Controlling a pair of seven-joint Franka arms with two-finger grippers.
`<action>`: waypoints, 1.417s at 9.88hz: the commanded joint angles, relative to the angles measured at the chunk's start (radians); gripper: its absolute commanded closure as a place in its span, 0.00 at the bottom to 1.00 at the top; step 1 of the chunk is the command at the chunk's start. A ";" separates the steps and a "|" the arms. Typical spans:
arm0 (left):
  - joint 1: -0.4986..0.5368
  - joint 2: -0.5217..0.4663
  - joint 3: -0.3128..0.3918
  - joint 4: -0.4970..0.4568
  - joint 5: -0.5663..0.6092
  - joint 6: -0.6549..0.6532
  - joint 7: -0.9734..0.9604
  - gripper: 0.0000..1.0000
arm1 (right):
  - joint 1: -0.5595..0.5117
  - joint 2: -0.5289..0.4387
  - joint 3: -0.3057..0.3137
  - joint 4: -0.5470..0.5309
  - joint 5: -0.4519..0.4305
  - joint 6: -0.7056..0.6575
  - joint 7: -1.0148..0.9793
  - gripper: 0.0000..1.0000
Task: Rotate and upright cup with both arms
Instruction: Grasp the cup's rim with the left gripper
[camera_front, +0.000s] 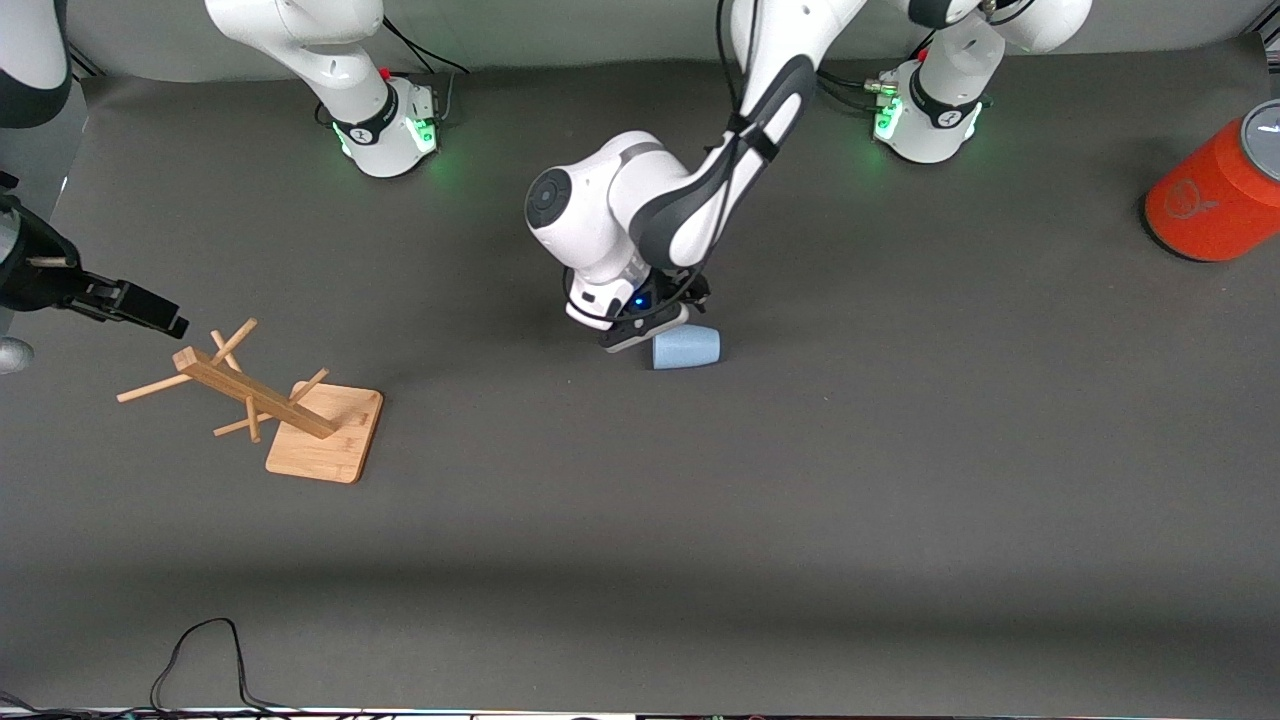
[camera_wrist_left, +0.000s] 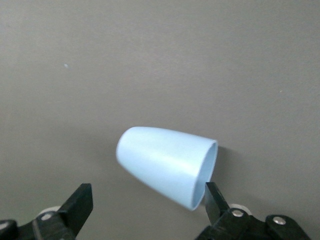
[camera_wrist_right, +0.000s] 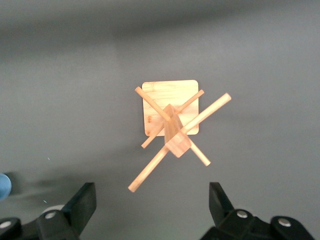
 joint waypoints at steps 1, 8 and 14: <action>-0.045 0.069 0.019 0.051 0.040 0.009 -0.060 0.00 | -0.003 -0.022 -0.017 -0.024 -0.015 0.032 -0.139 0.00; -0.046 0.081 0.017 0.045 0.064 -0.045 -0.021 0.71 | 0.002 -0.024 -0.029 -0.028 -0.015 0.046 -0.153 0.00; -0.036 0.054 0.020 0.085 0.051 -0.176 0.040 1.00 | 0.004 -0.010 -0.027 -0.018 -0.011 0.038 -0.147 0.00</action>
